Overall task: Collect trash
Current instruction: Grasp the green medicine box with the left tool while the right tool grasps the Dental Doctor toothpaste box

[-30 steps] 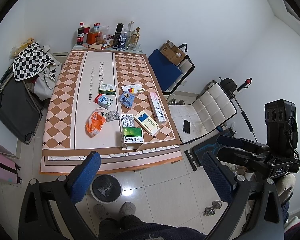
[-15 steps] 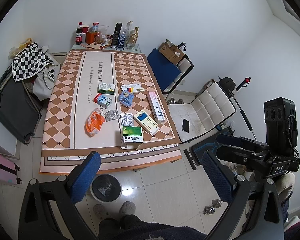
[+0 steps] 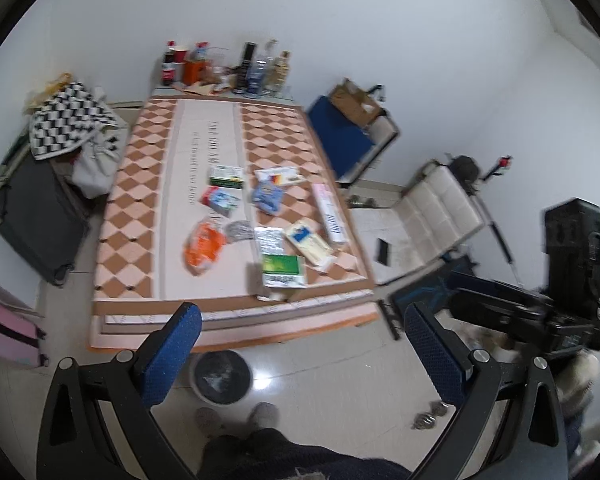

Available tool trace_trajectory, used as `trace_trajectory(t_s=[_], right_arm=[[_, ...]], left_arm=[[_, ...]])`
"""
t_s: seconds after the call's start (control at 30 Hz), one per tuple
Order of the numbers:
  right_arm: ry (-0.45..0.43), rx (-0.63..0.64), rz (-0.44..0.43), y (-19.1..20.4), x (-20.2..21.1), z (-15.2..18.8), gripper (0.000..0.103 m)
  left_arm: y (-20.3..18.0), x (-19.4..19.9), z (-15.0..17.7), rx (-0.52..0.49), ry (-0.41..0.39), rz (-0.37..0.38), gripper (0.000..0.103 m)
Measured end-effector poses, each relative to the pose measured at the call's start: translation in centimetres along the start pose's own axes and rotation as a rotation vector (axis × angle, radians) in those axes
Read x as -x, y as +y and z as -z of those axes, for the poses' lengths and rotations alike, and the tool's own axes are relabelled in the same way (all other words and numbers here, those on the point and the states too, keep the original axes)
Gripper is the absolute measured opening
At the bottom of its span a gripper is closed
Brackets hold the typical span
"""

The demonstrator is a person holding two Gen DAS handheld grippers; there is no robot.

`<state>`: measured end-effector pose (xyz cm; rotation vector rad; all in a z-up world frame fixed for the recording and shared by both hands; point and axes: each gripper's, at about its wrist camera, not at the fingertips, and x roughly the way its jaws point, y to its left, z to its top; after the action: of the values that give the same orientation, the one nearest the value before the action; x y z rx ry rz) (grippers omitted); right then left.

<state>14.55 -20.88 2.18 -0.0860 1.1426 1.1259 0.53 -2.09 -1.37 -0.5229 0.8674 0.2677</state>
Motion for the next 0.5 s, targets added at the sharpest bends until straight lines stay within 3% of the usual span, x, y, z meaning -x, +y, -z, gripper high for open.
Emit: trace_trajectory(t_s=[0.13, 0.2, 0.27, 0.37, 0.5], right_arm=[[-0.021, -0.059, 0.115, -0.7, -1.9, -0.8, 0.103], [-0.015, -0.089, 0.192, -2.1, -3.6, -1.3, 0.103], [-0.006, -0.125, 0.266, -4.0, -5.5, -1.9, 0.103], [0.026, -0.187, 0.348, -8.2, -9.0, -2.8, 0.103], [0.083, -0.264, 0.433, -15.0, -13.7, -4.3, 0.103]], left_arm=[[1.2, -3.5, -0.5, -0.011, -0.021, -0.183, 0.103], [2.1, -6.4, -0.6, -0.020, -0.005, -0.284, 0.103], [3.4, -9.5, -0.8, -0.003, 0.035, -0.336, 0.103], [5.7, -14.4, -0.9, 0.080, 0.135, -0.333, 0.103], [5.0, -21.3, -1.1, 0.139, 0.264, -0.289, 0.103]])
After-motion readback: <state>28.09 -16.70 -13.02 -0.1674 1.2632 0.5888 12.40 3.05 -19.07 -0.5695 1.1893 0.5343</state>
